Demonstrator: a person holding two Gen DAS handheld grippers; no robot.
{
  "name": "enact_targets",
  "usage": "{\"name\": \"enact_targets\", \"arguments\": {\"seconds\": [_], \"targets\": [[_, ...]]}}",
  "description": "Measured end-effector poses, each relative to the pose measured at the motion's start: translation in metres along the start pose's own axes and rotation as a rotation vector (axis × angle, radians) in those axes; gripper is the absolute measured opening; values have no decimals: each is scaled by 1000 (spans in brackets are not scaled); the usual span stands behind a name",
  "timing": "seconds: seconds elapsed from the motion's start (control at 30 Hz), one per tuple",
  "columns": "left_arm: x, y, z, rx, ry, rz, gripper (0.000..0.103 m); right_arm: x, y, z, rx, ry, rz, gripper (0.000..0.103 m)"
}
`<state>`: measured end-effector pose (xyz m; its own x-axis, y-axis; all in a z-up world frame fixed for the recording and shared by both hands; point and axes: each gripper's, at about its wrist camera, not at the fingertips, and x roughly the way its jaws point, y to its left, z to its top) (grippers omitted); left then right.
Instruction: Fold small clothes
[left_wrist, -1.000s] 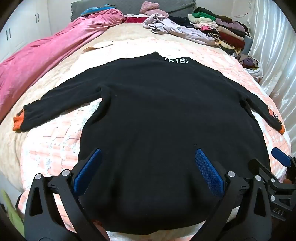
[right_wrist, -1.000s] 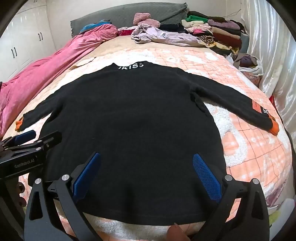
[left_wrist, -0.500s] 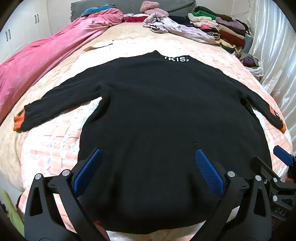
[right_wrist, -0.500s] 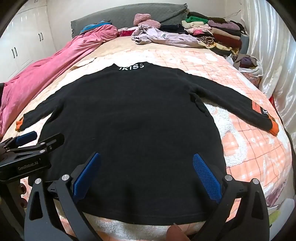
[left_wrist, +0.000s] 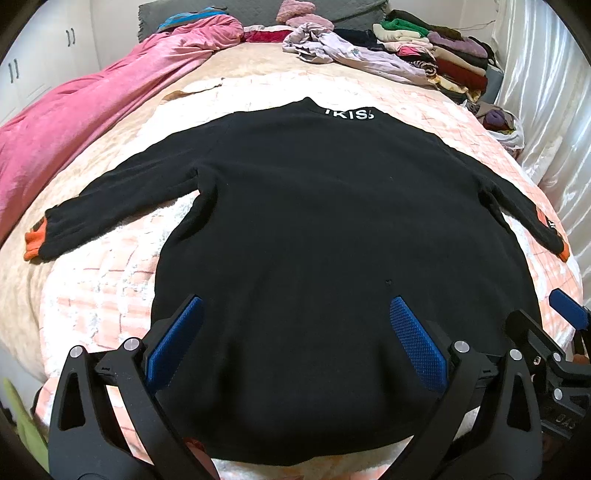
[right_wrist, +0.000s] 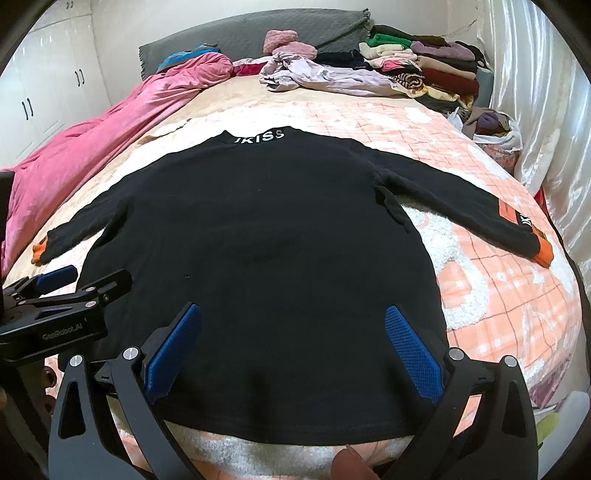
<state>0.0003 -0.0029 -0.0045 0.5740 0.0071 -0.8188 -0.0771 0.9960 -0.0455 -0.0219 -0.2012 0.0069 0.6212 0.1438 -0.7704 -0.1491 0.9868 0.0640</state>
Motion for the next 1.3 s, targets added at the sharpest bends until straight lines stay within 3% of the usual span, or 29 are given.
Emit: {"name": "enact_targets", "arguments": {"seconds": [1.3], "targets": [[0, -6, 0, 11, -1, 0, 95, -2, -3, -2, 17, 8, -3, 99]]}}
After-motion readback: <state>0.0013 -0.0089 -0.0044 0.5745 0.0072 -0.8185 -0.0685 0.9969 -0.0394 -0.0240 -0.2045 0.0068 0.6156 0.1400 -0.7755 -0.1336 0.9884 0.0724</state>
